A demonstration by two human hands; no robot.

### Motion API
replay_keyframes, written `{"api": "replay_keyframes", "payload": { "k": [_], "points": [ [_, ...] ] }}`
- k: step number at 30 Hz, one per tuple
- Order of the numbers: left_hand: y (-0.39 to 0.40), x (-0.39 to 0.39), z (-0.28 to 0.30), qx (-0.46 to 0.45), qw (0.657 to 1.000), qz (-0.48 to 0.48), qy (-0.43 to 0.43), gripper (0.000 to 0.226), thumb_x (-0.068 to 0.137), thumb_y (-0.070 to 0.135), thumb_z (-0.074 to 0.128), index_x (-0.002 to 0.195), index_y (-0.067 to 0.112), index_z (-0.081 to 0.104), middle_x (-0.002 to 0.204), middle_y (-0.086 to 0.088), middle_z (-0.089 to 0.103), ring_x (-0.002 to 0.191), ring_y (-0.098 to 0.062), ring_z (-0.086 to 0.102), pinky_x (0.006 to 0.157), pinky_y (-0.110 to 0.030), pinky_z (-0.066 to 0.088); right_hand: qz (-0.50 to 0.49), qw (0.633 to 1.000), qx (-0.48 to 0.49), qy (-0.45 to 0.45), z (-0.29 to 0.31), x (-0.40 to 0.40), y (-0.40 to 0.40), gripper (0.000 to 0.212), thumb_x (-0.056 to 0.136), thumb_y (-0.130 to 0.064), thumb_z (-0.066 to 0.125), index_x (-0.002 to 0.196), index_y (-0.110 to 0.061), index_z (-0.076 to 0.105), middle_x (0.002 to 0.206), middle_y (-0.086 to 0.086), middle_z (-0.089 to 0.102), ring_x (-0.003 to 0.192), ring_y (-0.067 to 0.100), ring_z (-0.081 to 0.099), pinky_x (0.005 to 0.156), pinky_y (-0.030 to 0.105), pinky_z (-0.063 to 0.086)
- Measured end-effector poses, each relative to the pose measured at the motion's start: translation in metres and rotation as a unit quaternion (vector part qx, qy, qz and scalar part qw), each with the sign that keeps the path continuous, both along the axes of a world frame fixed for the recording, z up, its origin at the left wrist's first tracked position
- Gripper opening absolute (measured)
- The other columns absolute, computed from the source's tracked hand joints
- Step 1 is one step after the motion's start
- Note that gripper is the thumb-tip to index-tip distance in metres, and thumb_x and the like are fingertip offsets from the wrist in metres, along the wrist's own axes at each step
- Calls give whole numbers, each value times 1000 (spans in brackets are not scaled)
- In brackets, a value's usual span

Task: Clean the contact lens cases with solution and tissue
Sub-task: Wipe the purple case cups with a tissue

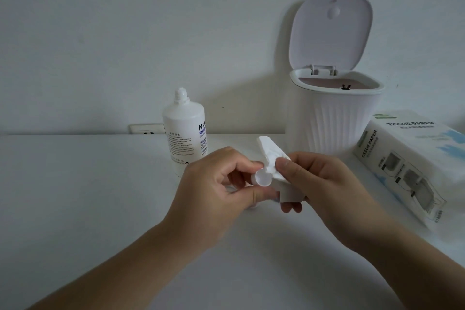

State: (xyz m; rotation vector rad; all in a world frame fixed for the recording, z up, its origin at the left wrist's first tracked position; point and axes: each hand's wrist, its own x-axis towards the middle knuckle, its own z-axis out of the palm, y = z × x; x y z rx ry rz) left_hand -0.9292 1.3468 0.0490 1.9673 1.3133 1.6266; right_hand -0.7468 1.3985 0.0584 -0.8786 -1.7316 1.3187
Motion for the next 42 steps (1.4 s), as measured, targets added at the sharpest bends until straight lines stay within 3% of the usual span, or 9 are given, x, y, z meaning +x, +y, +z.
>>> {"api": "replay_keyframes", "payload": {
  "k": [6, 10, 14, 19, 25, 28, 32, 37, 42],
  "points": [
    [4, -9, 8, -2, 999, 3, 36, 24, 75, 13, 86, 88, 28, 71, 82, 2, 66, 70, -3, 65, 64, -6, 47, 33, 999, 10, -31, 0, 3, -2, 30, 89, -42, 59, 80, -17, 73, 67, 13, 70, 56, 18, 63, 52, 24, 46],
    [7, -18, 10, -53, 995, -12, 86, 14, 78, 21, 74, 90, 28, 74, 90, 10, 67, 79, -13, 62, 72, -10, 43, 83, 994, -2, -70, 2, 4, -5, 30, 95, -40, 60, 82, -16, 72, 68, 7, 72, 58, 16, 65, 55, 24, 49],
    [3, -9, 6, -15, 1000, -12, 24, 21, 71, 29, 87, 85, 18, 74, 80, 5, 65, 74, -11, 61, 65, -8, 46, 36, 999, -2, -10, 1, 4, -4, 29, 100, -24, 58, 80, -10, 72, 65, 10, 69, 55, 18, 64, 51, 23, 47],
    [0, -2, 3, 44, 997, 23, 64, 30, 71, 40, 80, 88, 15, 75, 81, 5, 68, 75, -12, 63, 71, -12, 47, 11, 1000, 3, 25, 2, 1, -7, 31, 101, -21, 56, 77, -6, 70, 63, 12, 66, 50, 14, 58, 47, 15, 41],
    [2, -14, 5, 25, 992, 13, 127, 22, 81, 8, 75, 100, 20, 75, 94, 9, 68, 85, -4, 63, 77, -5, 43, 90, 994, -10, -54, 2, 4, -10, 26, 96, -29, 63, 76, -16, 73, 62, 8, 69, 53, 16, 62, 53, 25, 48],
    [4, -16, 5, 5, 991, 4, 135, 26, 84, 9, 70, 104, 24, 74, 98, 13, 68, 90, -7, 65, 80, -7, 44, 76, 996, -9, -55, 2, 5, -9, 23, 93, -30, 67, 79, -13, 75, 65, 10, 72, 53, 17, 63, 53, 26, 49],
    [5, -14, 3, -1, 995, 42, 93, 17, 79, 29, 80, 93, 29, 69, 90, 13, 66, 82, -13, 63, 76, -10, 43, -23, 997, 72, 3, -1, 4, -5, 22, 88, -34, 67, 82, -17, 80, 67, 10, 73, 54, 9, 60, 53, 17, 47],
    [0, -11, 5, -105, 993, -13, -46, 15, 83, 33, 80, 97, 32, 74, 80, 1, 73, 58, -4, 61, 48, -6, 40, -126, 984, 97, 84, -2, 5, 0, 15, 90, -34, 67, 89, -32, 81, 82, 0, 78, 72, 4, 67, 65, 14, 51],
    [-2, -9, 8, -200, 961, -101, -161, 32, 94, 2, 65, 112, 25, 76, 89, -6, 77, 73, -13, 75, 54, -11, 50, -134, 986, 77, 65, -1, 4, 0, 26, 82, -49, 64, 93, -33, 81, 88, -5, 76, 74, -1, 64, 69, 12, 48]
  ]
}}
